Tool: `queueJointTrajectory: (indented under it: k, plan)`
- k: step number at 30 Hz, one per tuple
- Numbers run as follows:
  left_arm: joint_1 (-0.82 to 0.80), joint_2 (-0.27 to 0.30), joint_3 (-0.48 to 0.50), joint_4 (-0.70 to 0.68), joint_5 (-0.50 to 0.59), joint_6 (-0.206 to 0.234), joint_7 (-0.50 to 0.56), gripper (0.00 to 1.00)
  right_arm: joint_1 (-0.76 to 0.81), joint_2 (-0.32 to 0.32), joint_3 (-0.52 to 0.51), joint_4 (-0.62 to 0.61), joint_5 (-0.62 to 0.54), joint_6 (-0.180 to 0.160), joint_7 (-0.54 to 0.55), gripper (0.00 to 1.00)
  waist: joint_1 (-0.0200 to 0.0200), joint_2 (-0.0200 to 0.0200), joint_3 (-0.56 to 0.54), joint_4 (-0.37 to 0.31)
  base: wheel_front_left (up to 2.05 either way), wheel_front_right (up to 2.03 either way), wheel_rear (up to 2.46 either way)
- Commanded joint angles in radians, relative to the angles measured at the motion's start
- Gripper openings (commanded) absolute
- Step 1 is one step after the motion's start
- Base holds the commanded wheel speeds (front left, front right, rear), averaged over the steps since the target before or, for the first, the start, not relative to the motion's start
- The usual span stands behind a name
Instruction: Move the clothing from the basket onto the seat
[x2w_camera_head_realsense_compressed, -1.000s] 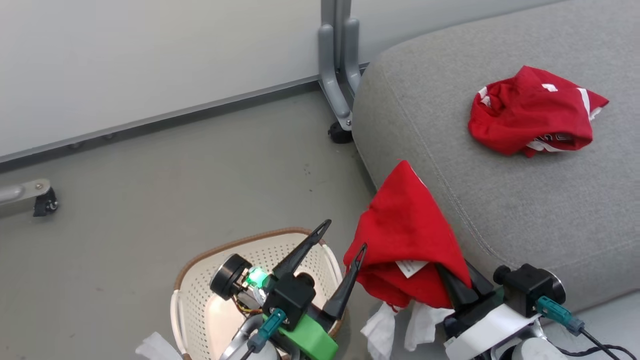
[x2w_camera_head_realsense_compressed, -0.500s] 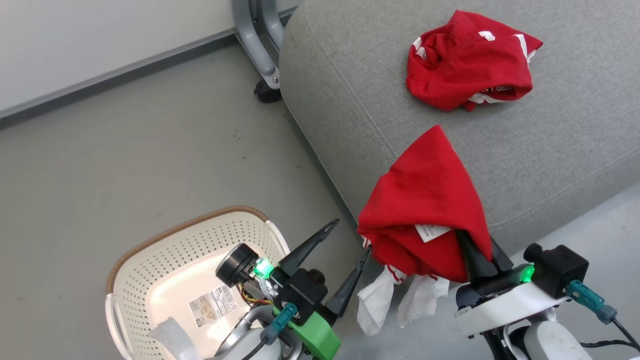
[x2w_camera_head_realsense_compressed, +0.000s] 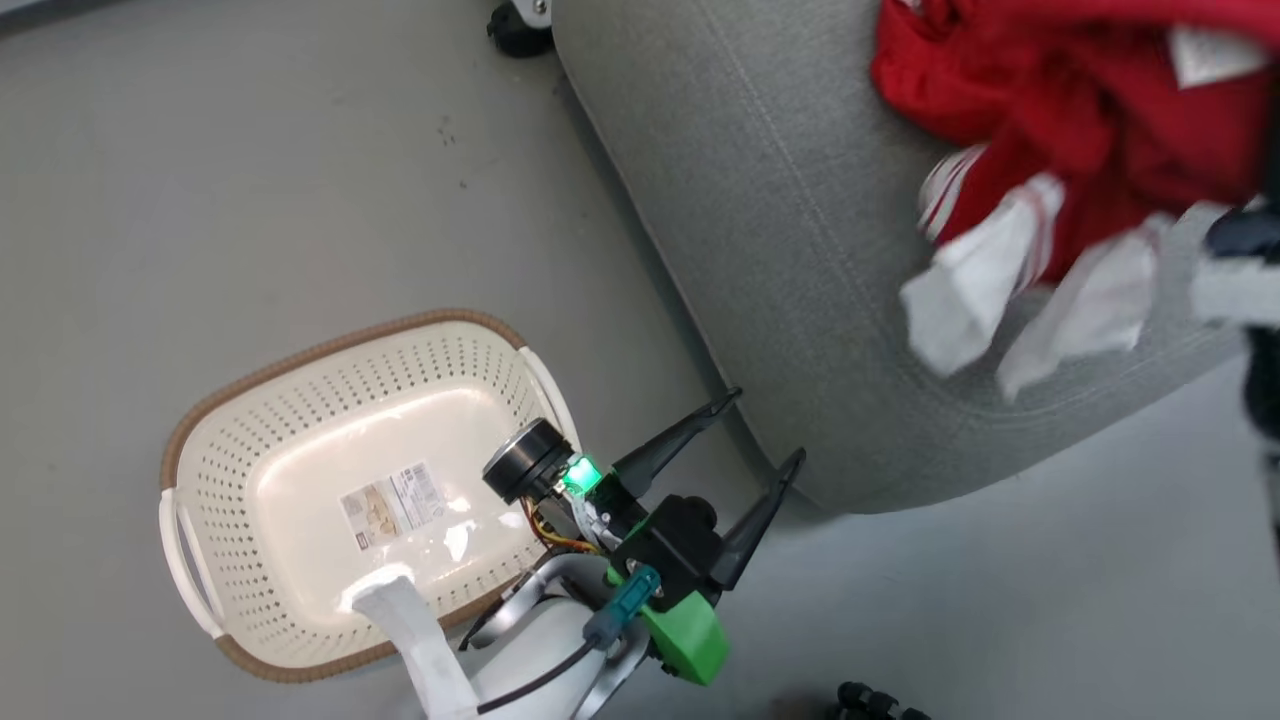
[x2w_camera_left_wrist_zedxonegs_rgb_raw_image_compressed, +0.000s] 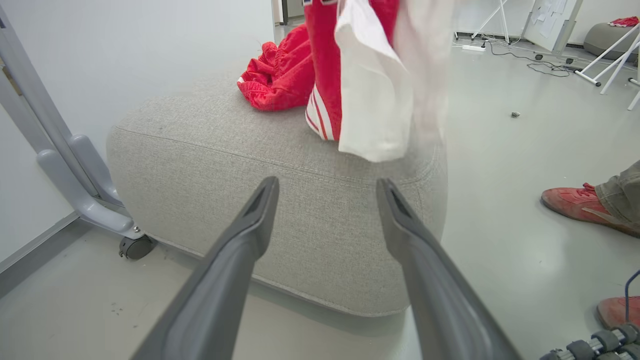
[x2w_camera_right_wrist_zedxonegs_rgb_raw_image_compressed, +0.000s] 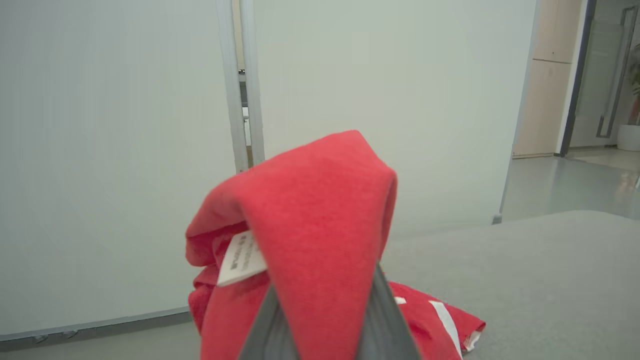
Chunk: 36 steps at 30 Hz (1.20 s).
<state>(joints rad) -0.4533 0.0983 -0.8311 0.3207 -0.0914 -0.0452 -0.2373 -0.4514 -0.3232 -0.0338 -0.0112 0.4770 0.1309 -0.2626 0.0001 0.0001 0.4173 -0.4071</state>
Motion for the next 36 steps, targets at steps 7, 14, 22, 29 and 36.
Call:
queueJointTrajectory:
  k: [7, 14, 22, 29, 36]
  plan:
    - [-0.083, -0.008, -0.022, -0.038, 0.035, 0.002, 0.033, 1.0, -0.368, -0.235, -0.115, 0.071, 0.023, -0.001, -0.003, 0.0, -0.0001, -0.0001, 0.228, 0.18, 0.0, 0.0, 0.0]
    - [-0.106, 0.001, -0.026, -0.071, 0.051, 0.02, 0.044, 1.0, -0.483, -0.304, -0.11, 0.197, 0.002, -0.001, -0.003, 0.0, -0.0001, -0.0001, 0.299, 0.209, 0.0, 0.0, 0.0]
    - [-0.118, 0.01, -0.028, -0.08, 0.052, 0.031, 0.053, 1.0, -0.38, -0.234, -0.213, 0.471, -0.056, -0.001, -0.003, 0.0, -0.0001, -0.0001, 0.327, 0.201, 0.0, 0.0, 0.0]
    - [-0.11, 0.03, -0.02, -0.077, 0.038, 0.043, 0.05, 1.0, -0.301, -0.127, -0.417, 0.558, -0.165, -0.001, -0.003, 1.0, -0.0001, -0.0001, 0.299, 0.181, 0.0, 0.0, 0.0]
    - [-0.078, 0.02, -0.024, -0.062, 0.008, 0.049, 0.026, 1.0, -0.158, -0.039, -0.518, 0.52, -0.222, -0.001, -0.003, 1.0, -0.0001, -0.0001, 0.219, 0.167, 0.0, 0.0, 0.0]
